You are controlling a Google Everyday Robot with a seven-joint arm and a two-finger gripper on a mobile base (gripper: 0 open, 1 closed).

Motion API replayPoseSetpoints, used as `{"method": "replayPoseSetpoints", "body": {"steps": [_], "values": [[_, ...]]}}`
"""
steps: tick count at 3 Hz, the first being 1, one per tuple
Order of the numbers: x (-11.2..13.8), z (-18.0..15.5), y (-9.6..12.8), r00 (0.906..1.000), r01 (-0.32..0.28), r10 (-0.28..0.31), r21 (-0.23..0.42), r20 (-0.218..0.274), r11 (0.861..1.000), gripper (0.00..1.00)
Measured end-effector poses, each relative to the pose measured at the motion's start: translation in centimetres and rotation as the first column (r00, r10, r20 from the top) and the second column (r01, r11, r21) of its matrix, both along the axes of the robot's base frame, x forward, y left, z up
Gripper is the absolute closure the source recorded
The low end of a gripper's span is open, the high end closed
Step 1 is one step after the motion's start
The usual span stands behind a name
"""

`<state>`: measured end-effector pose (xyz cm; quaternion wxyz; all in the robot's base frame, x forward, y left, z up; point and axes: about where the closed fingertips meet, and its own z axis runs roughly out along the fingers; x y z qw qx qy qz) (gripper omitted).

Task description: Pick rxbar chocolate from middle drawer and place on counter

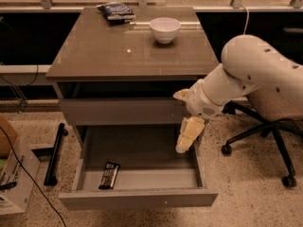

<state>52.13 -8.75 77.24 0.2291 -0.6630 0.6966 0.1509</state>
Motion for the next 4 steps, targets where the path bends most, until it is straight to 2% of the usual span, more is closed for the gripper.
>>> {"method": "replayPoseSetpoints", "body": {"steps": [1, 2, 3, 4], "values": [[1.1, -3.5, 2.2, 0.9980, -0.057, 0.059, 0.058, -0.022, 0.997, 0.00], [2.1, -6.9, 4.3, 0.9937, -0.100, 0.106, 0.130, -0.037, 0.986, 0.00], [2.1, -8.0, 4.5, 0.9922, -0.106, 0.114, 0.140, -0.050, 0.984, 0.00], [2.4, -8.9, 5.8, 0.9914, -0.121, 0.125, 0.091, -0.041, 0.989, 0.00]]}}
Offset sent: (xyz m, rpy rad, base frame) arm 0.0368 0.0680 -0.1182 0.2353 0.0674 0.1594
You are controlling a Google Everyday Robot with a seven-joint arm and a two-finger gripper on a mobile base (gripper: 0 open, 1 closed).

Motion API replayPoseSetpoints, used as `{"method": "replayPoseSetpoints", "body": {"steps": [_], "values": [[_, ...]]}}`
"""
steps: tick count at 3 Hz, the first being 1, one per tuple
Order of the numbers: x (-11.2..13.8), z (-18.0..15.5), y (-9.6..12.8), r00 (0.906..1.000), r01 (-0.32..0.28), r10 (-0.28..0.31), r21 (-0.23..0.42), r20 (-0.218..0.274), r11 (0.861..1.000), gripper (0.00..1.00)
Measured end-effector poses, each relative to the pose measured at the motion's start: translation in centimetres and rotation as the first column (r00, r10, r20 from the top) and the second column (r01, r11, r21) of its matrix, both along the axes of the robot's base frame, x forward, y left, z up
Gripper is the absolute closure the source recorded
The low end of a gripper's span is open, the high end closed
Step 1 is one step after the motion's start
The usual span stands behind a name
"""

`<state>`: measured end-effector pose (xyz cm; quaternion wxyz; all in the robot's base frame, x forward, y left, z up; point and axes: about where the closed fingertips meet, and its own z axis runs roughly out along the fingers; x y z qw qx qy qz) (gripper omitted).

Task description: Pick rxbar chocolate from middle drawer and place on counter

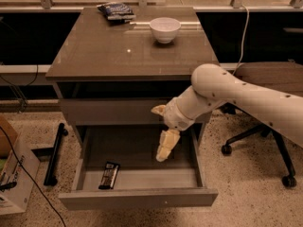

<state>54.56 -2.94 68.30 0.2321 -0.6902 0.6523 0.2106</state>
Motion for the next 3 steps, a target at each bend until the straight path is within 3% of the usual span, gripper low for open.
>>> {"method": "replayPoseSetpoints", "body": {"steps": [1, 2, 3], "values": [[1.5, -2.2, 2.4, 0.9981, -0.027, 0.030, -0.063, 0.053, 0.998, 0.00], [3.2, -4.4, 4.3, 0.9893, -0.084, 0.092, -0.081, 0.113, 0.993, 0.00], [4.4, -6.2, 5.5, 0.9719, -0.161, 0.169, -0.063, 0.164, 0.985, 0.00]]}}
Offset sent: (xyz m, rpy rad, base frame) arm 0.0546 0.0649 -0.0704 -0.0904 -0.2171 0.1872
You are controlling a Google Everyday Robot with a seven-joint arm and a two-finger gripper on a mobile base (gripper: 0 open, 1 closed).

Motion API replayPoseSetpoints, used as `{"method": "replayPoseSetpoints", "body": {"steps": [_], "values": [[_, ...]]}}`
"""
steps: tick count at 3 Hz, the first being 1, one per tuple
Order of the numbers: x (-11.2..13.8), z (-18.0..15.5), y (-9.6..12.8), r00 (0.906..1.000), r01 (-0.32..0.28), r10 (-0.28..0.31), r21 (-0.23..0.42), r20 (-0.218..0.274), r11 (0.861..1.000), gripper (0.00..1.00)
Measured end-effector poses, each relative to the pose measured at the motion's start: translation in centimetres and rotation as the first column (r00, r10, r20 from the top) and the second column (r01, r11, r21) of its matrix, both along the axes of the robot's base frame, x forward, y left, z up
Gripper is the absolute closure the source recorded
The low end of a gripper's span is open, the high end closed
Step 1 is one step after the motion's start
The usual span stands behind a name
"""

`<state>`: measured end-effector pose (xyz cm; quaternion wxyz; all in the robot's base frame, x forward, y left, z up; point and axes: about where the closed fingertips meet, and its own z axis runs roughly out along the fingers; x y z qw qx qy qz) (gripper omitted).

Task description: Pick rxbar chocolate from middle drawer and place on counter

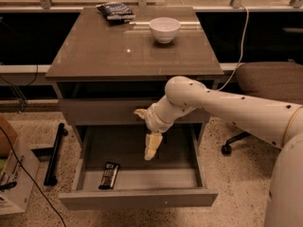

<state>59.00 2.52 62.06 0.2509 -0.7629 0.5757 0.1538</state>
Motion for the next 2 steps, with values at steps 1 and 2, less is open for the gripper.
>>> {"method": "replayPoseSetpoints", "body": {"steps": [1, 2], "values": [[-0.06, -0.22, 0.04, 0.9999, -0.015, 0.015, -0.001, 0.005, 1.000, 0.00], [-0.13, -0.96, 0.44, 0.9999, -0.015, 0.014, -0.028, -0.007, 1.000, 0.00]]}}
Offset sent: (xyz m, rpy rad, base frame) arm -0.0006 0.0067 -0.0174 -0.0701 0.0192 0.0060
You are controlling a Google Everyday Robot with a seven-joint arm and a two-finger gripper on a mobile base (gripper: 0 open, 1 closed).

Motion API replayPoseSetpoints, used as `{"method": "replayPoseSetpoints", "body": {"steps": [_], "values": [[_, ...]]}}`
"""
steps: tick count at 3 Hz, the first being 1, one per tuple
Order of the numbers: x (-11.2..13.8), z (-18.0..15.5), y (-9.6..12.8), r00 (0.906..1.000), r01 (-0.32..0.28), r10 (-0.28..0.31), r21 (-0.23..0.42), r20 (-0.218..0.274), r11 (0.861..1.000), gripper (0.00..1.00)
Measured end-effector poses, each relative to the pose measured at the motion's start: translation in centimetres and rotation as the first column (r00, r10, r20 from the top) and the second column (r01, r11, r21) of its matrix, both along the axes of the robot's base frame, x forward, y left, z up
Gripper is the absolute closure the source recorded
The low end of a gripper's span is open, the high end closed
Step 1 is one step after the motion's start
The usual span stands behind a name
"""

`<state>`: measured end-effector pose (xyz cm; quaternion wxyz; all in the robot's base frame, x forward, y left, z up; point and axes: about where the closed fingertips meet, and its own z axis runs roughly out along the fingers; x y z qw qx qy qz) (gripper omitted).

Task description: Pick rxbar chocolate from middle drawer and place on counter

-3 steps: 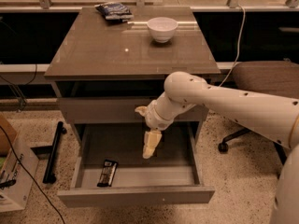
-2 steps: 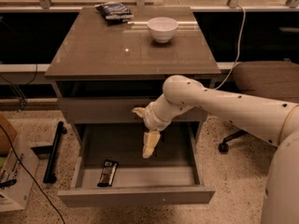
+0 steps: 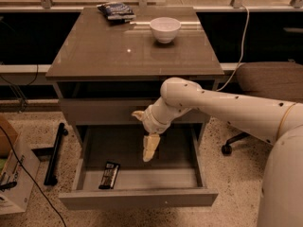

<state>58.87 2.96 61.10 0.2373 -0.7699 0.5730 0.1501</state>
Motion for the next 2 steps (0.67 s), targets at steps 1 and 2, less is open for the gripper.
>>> {"method": "replayPoseSetpoints", "body": {"steps": [1, 2], "values": [[0.3, -1.7, 1.9, 0.9995, -0.029, 0.029, -0.007, -0.013, 1.000, 0.00], [0.8, -3.8, 3.8, 0.9983, -0.046, 0.048, 0.044, -0.034, 0.998, 0.00]]}}
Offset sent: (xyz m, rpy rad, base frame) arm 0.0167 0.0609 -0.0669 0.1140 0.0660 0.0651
